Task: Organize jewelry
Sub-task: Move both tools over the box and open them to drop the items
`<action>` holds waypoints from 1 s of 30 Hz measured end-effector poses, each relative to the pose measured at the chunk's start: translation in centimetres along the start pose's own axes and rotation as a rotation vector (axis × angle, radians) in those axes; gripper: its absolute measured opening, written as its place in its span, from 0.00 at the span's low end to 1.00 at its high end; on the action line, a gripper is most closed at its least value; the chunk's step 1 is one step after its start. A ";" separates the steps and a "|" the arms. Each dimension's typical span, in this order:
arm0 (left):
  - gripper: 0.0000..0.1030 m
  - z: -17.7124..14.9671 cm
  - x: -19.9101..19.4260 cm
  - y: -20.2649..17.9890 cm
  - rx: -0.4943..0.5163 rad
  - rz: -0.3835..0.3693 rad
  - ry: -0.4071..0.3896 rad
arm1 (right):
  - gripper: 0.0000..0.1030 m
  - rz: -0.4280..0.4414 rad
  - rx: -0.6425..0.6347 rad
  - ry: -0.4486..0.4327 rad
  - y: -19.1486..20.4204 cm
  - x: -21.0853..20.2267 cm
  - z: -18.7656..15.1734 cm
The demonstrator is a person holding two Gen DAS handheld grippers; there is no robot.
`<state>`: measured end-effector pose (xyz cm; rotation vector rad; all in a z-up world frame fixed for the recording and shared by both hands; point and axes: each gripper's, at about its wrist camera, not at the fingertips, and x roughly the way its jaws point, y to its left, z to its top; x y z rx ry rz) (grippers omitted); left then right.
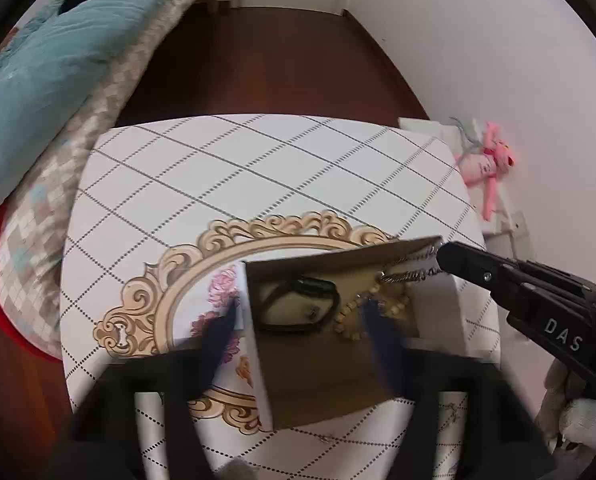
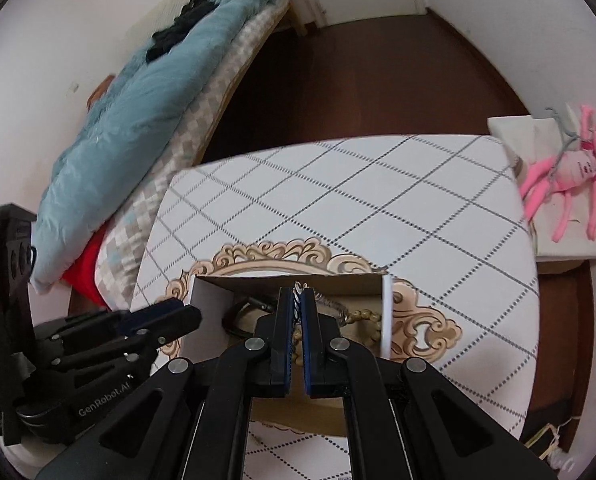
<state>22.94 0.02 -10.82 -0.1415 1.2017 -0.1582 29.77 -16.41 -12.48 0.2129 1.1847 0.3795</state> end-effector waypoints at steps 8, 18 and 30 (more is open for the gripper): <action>0.94 -0.9 -0.8 2.0 -0.033 0.109 -0.034 | 0.47 -0.151 -0.027 -0.018 -0.4 -0.4 -0.4; 1.00 -4.4 -1.3 2.8 -0.033 0.243 -0.118 | 1.00 -0.372 -0.087 -0.020 -0.3 -0.8 -4.7; 1.00 -7.4 -1.4 0.7 -0.004 0.241 -0.121 | 1.00 -0.405 -0.052 -0.048 -0.6 -1.2 -8.8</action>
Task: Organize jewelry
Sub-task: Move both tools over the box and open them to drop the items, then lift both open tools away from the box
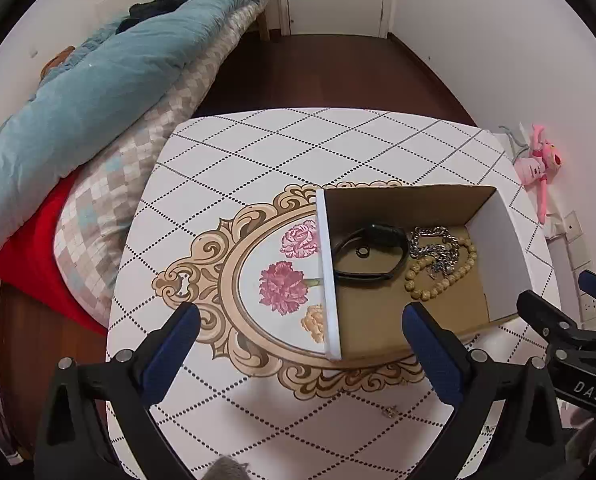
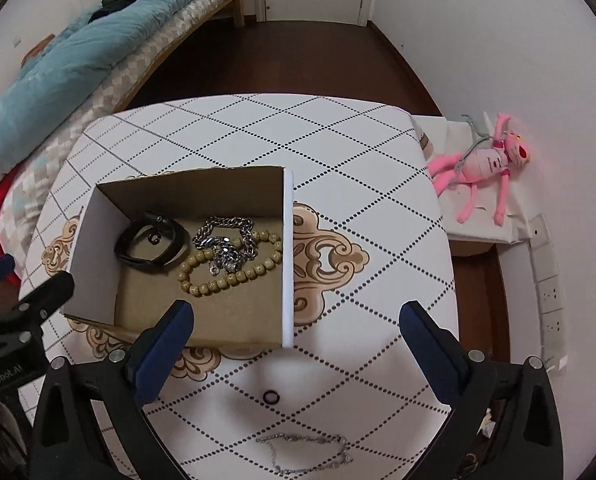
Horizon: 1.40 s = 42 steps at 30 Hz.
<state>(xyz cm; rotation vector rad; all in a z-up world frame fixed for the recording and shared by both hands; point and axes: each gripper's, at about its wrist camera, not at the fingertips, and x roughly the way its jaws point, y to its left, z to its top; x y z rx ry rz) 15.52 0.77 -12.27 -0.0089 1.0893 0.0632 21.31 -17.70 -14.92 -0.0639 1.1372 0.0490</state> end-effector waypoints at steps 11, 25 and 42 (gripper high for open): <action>1.00 -2.3 -5.8 -1.0 0.001 0.005 -0.093 | 1.00 -0.022 0.028 -0.129 -1.0 -5.9 -2.6; 1.00 -4.1 -13.0 -1.5 -0.004 -0.017 -0.197 | 1.00 -0.007 0.051 -0.284 -1.5 -14.7 -5.4; 1.00 -5.2 -13.3 -1.4 -0.044 0.038 -0.194 | 1.00 0.046 0.110 -0.254 -2.8 -15.7 -7.0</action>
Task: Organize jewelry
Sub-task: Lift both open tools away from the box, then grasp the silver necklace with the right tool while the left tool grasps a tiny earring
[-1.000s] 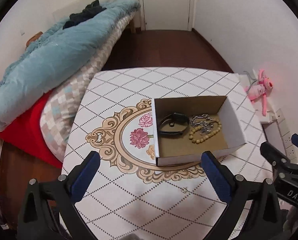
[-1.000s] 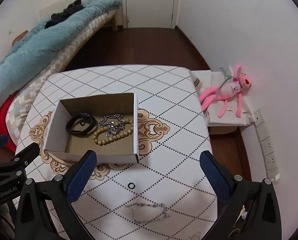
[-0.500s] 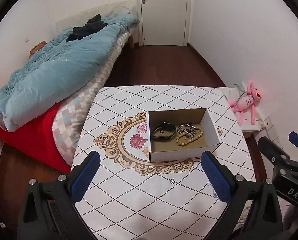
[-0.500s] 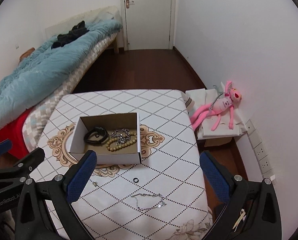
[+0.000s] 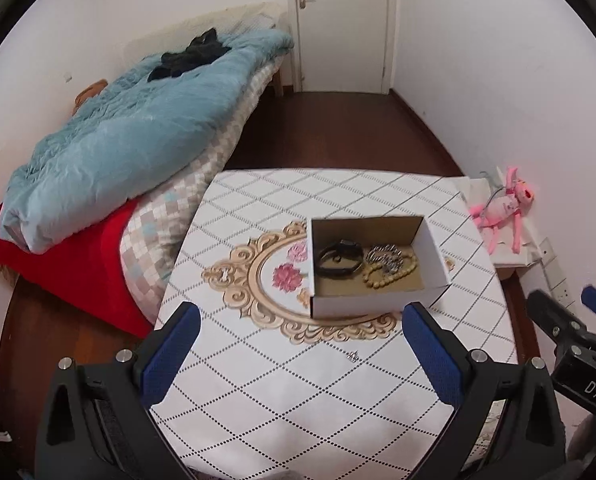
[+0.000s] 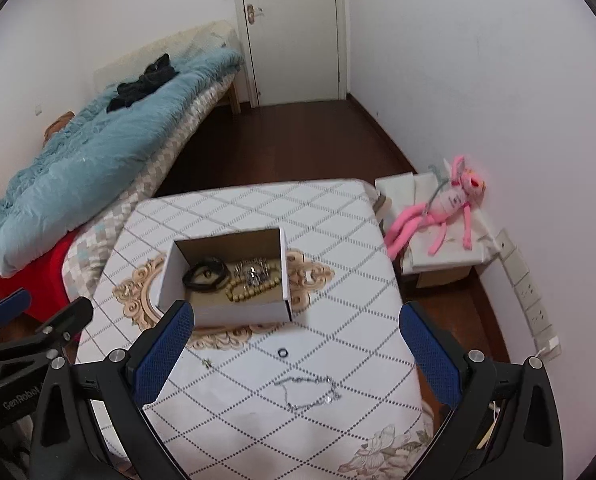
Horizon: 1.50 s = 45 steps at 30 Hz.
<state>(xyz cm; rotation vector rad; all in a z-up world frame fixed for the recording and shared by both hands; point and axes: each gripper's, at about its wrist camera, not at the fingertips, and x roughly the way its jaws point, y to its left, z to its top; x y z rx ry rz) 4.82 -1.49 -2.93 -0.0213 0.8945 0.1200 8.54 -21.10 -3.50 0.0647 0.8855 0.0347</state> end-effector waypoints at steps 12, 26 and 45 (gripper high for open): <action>1.00 -6.4 9.6 0.0 0.023 0.038 0.238 | 0.96 -0.039 0.126 0.291 -5.6 12.2 -9.1; 0.80 -8.6 14.3 -2.2 0.059 -0.070 0.340 | 0.08 -0.064 0.126 0.254 -5.3 14.9 -11.4; 0.10 -7.9 15.0 -6.8 0.190 -0.148 0.304 | 0.05 -0.045 0.155 0.245 -5.6 14.8 -11.3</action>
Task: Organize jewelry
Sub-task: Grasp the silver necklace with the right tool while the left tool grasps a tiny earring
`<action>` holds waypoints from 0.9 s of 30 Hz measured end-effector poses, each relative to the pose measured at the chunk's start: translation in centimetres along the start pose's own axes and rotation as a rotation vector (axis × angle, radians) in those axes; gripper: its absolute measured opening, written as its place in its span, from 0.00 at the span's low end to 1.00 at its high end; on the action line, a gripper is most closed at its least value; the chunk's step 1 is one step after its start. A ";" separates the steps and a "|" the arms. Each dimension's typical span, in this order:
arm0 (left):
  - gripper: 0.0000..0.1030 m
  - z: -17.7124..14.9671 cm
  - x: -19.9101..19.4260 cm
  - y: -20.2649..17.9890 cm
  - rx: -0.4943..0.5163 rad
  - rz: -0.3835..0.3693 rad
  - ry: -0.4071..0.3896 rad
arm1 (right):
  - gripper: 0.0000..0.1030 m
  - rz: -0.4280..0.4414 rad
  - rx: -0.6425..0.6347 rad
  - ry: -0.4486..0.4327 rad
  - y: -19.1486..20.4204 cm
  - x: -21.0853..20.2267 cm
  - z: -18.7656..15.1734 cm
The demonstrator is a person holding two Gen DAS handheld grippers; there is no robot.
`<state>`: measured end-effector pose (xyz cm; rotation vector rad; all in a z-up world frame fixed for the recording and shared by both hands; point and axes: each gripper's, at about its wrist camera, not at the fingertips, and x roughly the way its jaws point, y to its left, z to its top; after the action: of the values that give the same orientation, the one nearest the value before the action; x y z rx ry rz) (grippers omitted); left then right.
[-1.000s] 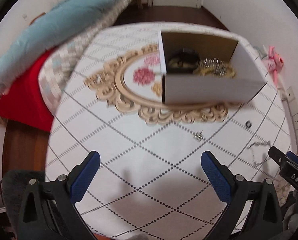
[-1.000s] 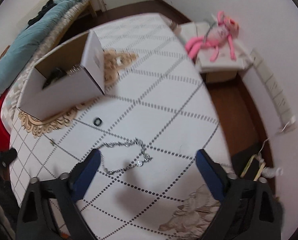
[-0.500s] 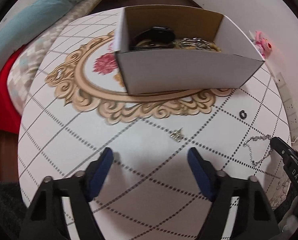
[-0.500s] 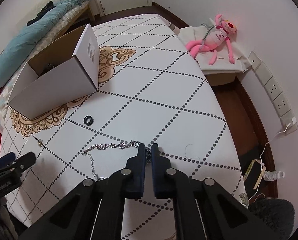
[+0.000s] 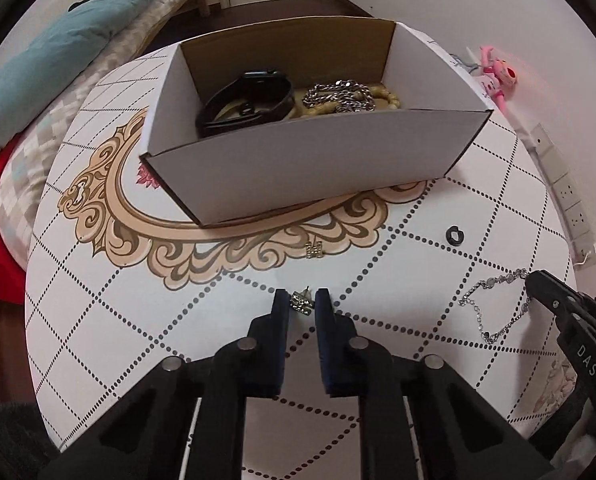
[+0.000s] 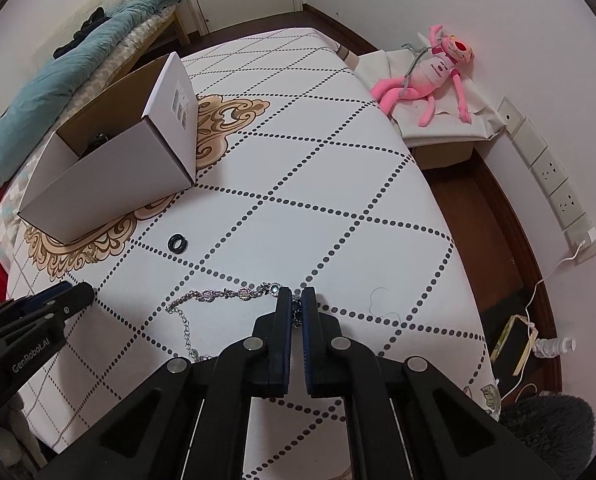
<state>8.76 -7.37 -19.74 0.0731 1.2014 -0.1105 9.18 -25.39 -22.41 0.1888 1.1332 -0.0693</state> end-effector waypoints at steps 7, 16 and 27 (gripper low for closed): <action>0.09 0.1 -0.4 0.7 0.005 -0.010 -0.014 | 0.02 0.041 0.033 -0.004 -0.4 -0.2 0.1; 0.09 -0.4 -3.9 0.9 0.008 -0.051 -0.063 | 0.02 0.165 0.015 -0.061 1.0 -4.1 1.1; 0.09 2.7 -9.8 2.4 -0.031 -0.170 -0.123 | 0.02 0.375 -0.033 -0.150 3.1 -11.8 5.4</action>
<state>8.02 -4.85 -9.61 -0.0625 1.0852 -0.2418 9.48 -23.86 -9.16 0.3581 0.9336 0.2645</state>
